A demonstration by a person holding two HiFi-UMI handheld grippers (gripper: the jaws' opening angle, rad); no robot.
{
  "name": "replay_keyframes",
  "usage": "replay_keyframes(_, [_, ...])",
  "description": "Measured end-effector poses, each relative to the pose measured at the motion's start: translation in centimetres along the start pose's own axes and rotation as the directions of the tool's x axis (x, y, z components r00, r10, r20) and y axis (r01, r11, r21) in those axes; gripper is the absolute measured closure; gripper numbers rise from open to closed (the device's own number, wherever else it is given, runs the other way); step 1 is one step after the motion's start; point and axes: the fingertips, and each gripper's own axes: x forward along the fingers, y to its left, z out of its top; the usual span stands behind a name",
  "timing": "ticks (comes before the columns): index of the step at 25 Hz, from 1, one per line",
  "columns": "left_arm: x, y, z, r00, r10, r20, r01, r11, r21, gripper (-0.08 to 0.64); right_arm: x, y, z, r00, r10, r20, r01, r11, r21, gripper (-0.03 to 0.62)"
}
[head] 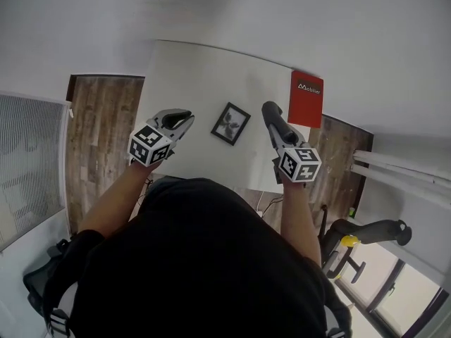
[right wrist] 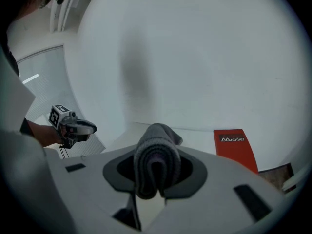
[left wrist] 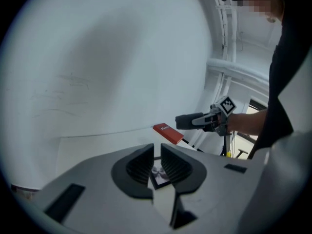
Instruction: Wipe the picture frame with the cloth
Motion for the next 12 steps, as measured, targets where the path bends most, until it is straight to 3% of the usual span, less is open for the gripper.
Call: replay_keyframes(12, [6.3, -1.5, -7.6, 0.979, -0.098, -0.181, 0.116, 0.989, 0.093, 0.509, 5.4, -0.5, -3.6, 0.99, -0.017, -0.142, 0.007, 0.998, -0.068, 0.488])
